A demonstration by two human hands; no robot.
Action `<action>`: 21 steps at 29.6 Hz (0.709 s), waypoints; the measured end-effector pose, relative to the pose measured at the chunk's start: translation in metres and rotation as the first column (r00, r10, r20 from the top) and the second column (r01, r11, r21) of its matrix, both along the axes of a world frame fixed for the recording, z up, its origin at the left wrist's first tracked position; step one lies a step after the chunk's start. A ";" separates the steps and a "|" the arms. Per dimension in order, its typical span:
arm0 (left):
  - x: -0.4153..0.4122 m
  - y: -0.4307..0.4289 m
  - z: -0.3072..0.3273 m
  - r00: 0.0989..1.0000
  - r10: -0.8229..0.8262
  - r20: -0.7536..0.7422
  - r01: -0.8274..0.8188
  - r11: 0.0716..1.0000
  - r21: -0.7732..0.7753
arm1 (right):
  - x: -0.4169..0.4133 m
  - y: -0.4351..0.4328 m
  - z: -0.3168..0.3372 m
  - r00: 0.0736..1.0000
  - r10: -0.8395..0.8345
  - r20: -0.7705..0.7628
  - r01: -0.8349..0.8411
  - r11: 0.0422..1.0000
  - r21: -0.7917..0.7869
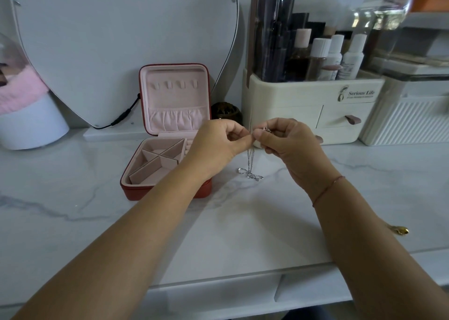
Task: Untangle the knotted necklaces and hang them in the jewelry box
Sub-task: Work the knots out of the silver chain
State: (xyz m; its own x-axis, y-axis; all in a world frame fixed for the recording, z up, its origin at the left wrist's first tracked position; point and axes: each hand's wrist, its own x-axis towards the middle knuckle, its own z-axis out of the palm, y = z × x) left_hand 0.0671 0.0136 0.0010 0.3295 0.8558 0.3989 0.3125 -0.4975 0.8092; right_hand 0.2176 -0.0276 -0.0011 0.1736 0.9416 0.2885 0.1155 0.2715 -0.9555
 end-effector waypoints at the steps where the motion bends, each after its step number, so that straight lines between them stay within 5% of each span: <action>1: 0.000 -0.001 0.001 0.999 -0.006 -0.043 0.007 1.000 0.024 | 0.000 0.000 0.000 1.000 -0.012 0.008 0.012 1.000 0.012; 5: 0.002 -0.003 0.000 0.987 -0.032 -0.155 0.043 0.997 0.067 | -0.002 -0.001 0.001 0.997 -0.066 0.048 0.063 0.996 0.066; 11: 0.002 -0.001 0.003 0.999 0.020 0.031 -0.020 1.000 -0.009 | -0.003 -0.003 0.005 0.997 -0.054 -0.054 0.058 0.996 0.068; 18: 0.003 -0.001 0.006 0.978 -0.054 0.203 0.111 0.953 -0.281 | -0.004 -0.003 0.005 0.973 0.159 -0.166 -0.161 0.987 -0.001; 21: 0.002 -0.002 0.011 0.914 -0.059 0.402 0.257 0.850 -0.460 | -0.003 -0.005 0.006 0.939 0.232 -0.255 -0.244 0.970 -0.016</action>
